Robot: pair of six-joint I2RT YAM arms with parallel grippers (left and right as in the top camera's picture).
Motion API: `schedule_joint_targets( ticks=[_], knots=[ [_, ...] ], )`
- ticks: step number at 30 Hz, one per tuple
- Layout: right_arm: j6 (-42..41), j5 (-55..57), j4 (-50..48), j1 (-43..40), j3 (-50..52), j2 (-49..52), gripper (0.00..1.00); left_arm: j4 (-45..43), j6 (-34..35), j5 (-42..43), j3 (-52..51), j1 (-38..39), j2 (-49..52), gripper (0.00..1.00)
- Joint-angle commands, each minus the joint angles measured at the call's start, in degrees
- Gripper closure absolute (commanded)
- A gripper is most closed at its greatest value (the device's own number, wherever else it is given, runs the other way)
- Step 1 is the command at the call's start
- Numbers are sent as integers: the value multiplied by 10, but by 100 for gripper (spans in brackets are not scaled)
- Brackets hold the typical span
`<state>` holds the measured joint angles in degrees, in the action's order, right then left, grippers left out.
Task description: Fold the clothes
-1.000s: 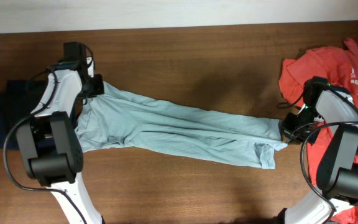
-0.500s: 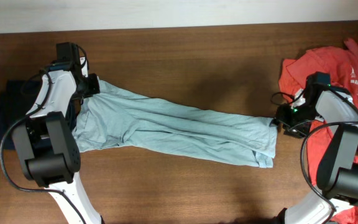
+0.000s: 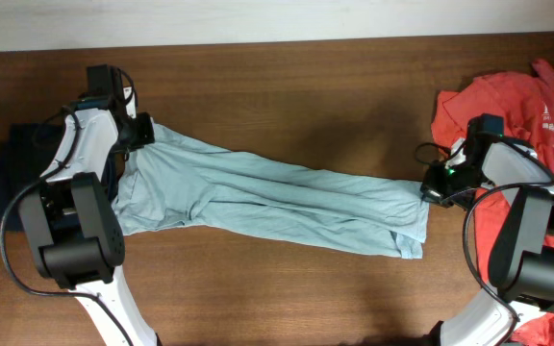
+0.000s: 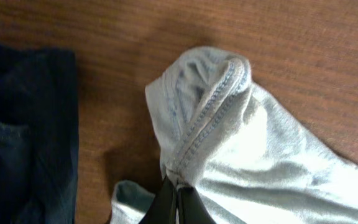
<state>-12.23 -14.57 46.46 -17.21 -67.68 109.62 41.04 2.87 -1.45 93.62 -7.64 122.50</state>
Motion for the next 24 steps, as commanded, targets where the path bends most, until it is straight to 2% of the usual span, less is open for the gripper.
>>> schedule_joint_targets(
  ticks=[1, 8, 12, 13, 14, 15, 17, 18, 21, 24],
  knots=[
    [-2, 2, -10, -28, -18, 2, 96, -30, 5, 7, 12, -4, -10, 100],
    [-2, -14, -58, -31, -18, 2, 96, -104, 5, 106, 12, -4, -10, 100],
    [-2, -50, -93, -31, -18, 2, 96, -131, 6, 111, 12, -4, -10, 98],
    [-2, -56, -95, -31, -18, 2, 93, -134, 5, 111, 12, -4, -10, 91],
    [0, -60, -94, -31, -18, 2, 82, -134, 5, 111, 12, -4, -10, 80],
    [9, -60, -89, -32, -18, 2, 61, -134, 5, 111, 12, -4, -10, 66],
    [20, -60, -75, -36, -21, 2, 42, -131, 5, 111, 14, -5, -10, 47],
    [26, -60, -62, -39, -23, 2, 34, -123, 5, 111, 19, -6, -10, 34],
    [31, -63, -32, -50, -25, 2, 24, -97, 5, 112, 36, -10, -12, 28],
    [61, -85, 21, -58, -25, 3, 22, -40, 1, 111, 73, -14, -16, 27]
  ],
)
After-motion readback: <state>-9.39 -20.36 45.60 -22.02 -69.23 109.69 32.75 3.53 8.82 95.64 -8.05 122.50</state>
